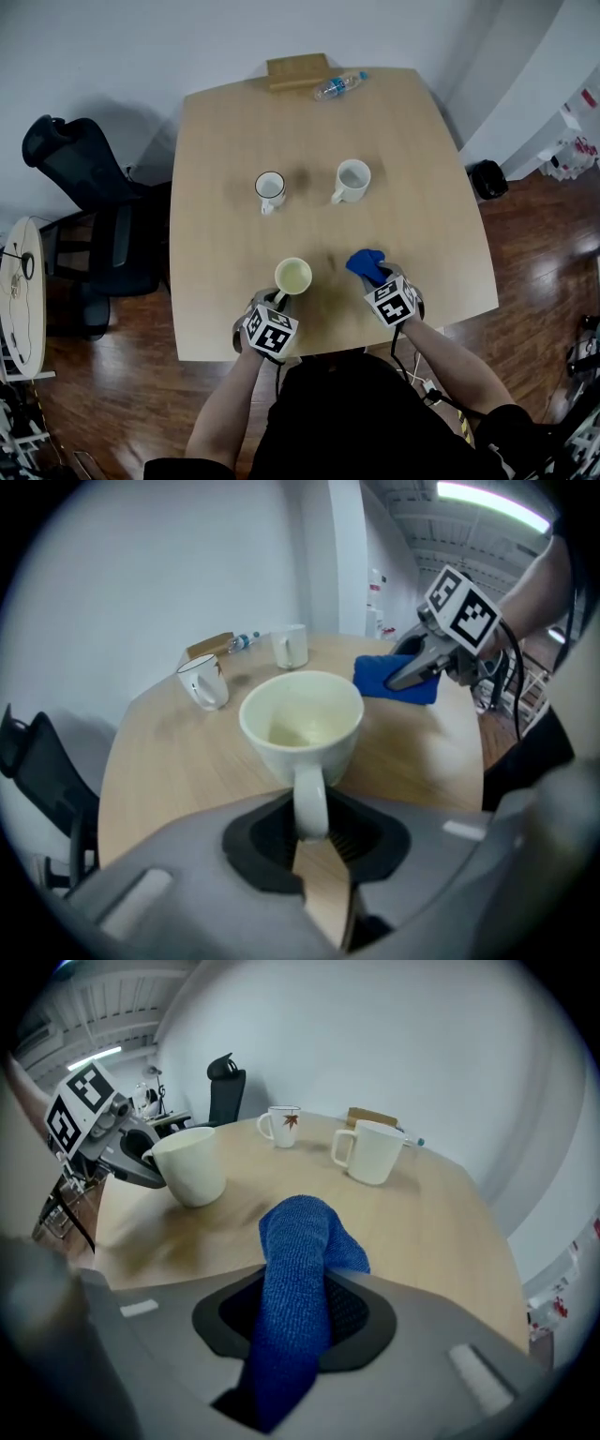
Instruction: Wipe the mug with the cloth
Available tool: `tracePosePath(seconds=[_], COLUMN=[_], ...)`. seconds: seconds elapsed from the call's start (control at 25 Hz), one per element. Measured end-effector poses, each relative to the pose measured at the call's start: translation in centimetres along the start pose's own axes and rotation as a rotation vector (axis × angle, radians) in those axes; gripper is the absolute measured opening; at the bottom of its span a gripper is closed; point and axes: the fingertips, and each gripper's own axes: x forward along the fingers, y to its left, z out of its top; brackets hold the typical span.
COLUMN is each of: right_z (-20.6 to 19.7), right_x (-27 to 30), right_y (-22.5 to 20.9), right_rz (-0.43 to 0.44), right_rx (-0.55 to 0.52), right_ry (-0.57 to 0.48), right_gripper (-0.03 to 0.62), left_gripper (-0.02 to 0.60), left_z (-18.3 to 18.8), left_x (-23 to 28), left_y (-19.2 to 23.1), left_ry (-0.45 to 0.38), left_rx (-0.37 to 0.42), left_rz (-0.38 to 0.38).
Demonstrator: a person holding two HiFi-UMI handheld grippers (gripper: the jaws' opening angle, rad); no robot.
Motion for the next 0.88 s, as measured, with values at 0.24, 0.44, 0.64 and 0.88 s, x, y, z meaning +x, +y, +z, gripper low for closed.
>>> tracePosePath(seconds=[0.24,0.44,0.64,0.88], right_z=[1.8,3.3,3.0,3.2], right_x=[-1.8,-3.2,-3.2,-3.5], right_y=[-0.8,-0.9,-0.4,0.5], right_rz=[0.070,0.095,0.102,0.118], right_rx=[0.115,0.144,0.149,0.126], right_ry=[-0.143,-0.200,-0.201,-0.206], right_gripper=[0.118,0.118,0.118,0.121], left_gripper=[0.058,0.061,0.064,0.094], left_z=[1.1,1.7,0.6,1.1], left_x=[-1.0,-0.9,0.2,-0.5], left_y=[-0.1,0.3,0.0,-0.1], left_ry=[-0.053,-0.055,0.002,0.115], left_rx=[-0.221,-0.209,-0.110,0.032], left_rz=[-0.105,-0.076,-0.005,0.025])
